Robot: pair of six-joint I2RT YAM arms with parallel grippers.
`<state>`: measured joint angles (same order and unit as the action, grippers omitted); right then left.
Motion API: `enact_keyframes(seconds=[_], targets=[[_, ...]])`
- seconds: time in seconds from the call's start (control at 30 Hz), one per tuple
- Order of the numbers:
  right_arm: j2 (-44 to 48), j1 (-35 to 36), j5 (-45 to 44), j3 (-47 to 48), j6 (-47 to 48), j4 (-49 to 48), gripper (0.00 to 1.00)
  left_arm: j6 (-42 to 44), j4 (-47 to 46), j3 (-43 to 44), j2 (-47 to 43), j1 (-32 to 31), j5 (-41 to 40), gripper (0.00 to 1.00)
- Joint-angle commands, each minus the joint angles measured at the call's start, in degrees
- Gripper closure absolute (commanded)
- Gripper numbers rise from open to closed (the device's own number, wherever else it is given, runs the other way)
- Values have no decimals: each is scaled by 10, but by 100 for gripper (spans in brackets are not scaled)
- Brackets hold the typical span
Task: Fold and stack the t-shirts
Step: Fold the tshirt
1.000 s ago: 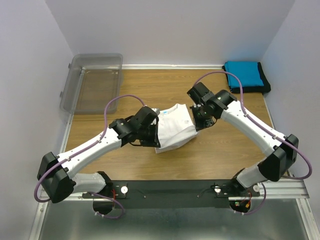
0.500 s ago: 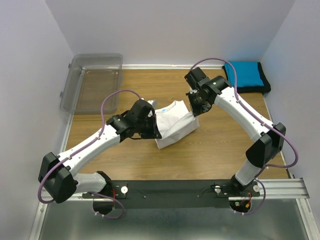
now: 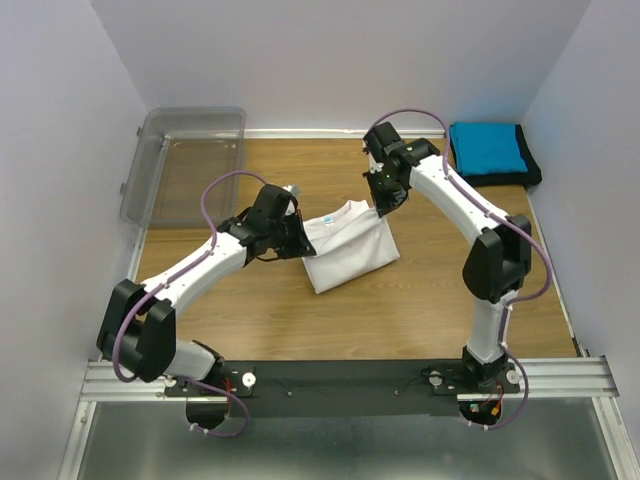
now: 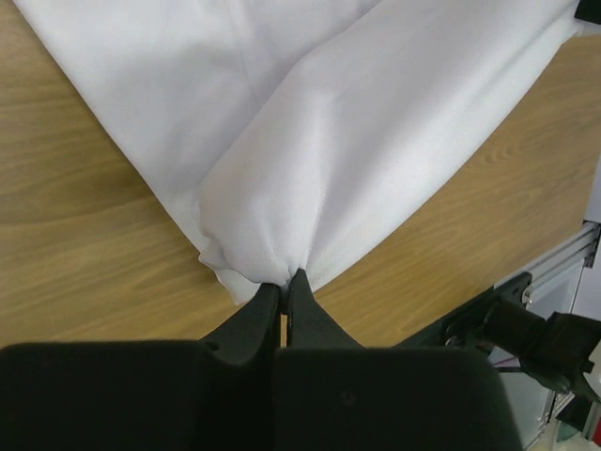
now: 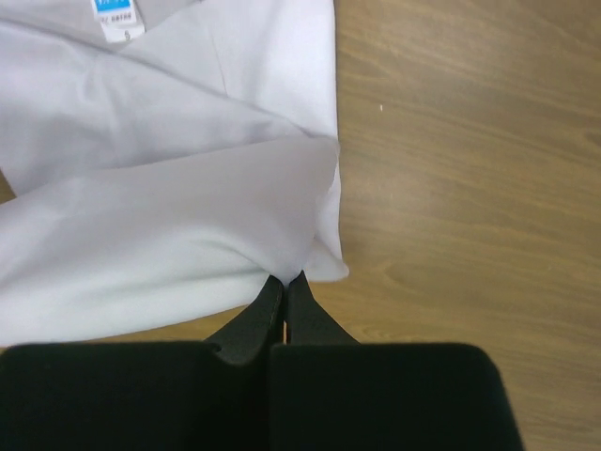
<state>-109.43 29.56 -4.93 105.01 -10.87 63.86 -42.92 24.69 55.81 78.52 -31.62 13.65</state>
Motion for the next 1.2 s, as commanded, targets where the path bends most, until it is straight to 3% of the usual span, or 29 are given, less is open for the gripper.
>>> enact_keyframes(seconds=[0.0,0.2,0.57,1.17], targets=[[-58,-15,9,37,41,-55,99,23,-33,-10,34,23,16,100],[-110,-20,18,44,41,-115,99,37,-84,-24,89,67,10,100],[-158,-29,-4,-5,44,-227,98,57,-155,-9,193,87,-19,100],[-118,-41,-46,-135,12,-328,96,84,-191,25,186,87,-47,100]])
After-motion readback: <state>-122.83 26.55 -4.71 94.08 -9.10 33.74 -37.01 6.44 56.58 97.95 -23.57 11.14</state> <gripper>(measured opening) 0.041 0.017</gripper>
